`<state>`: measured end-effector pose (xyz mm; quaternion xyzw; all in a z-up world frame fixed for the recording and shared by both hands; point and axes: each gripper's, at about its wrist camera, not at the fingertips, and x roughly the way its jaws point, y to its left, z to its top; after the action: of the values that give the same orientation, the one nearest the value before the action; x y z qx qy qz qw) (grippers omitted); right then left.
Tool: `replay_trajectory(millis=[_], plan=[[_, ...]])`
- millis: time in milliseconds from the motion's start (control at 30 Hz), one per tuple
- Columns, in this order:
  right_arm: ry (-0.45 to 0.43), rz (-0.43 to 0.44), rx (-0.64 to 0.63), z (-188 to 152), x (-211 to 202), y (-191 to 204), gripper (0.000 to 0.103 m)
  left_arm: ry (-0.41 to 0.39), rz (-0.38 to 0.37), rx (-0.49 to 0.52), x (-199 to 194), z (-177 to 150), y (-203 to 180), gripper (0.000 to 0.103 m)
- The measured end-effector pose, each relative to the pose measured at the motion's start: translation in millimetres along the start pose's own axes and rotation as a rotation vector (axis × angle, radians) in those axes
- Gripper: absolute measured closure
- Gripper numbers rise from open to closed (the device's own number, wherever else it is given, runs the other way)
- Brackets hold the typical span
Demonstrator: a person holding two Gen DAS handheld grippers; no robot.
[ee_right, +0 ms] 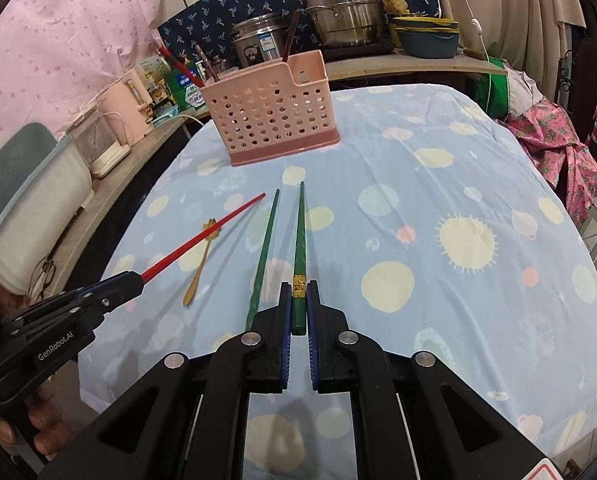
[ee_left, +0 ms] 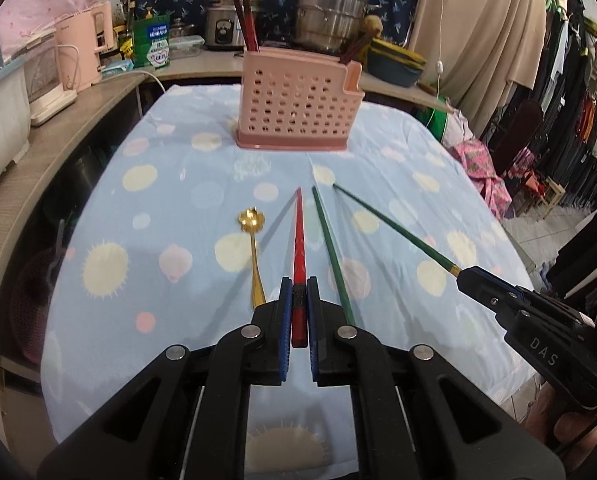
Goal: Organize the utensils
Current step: 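Lift both held chopsticks up and carry them over the pink basket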
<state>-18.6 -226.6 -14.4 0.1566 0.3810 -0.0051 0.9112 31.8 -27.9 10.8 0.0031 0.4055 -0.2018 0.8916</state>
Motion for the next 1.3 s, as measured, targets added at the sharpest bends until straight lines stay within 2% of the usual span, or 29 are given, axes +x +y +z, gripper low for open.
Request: replay_trajectory(millis=[567, 867, 1300], plan=[[-0.172, 0.021, 0.003, 71.1, -38.4, 4.6, 0.096, -0.204, 0.018, -0.004, -37.0, 81.2, 7.8, 0.096], [-0.268, 0.022, -0.007, 113.3, -49.3, 7.9, 0.096, -0.271, 0.012, 0.008, -40.4, 124.2, 5.4, 0.096], [-0.404, 0.089, 0.023, 183.4, -59.3, 11.2, 0.096, -0.401, -0.003, -0.004, -56.0, 195.8, 0.9, 0.096]])
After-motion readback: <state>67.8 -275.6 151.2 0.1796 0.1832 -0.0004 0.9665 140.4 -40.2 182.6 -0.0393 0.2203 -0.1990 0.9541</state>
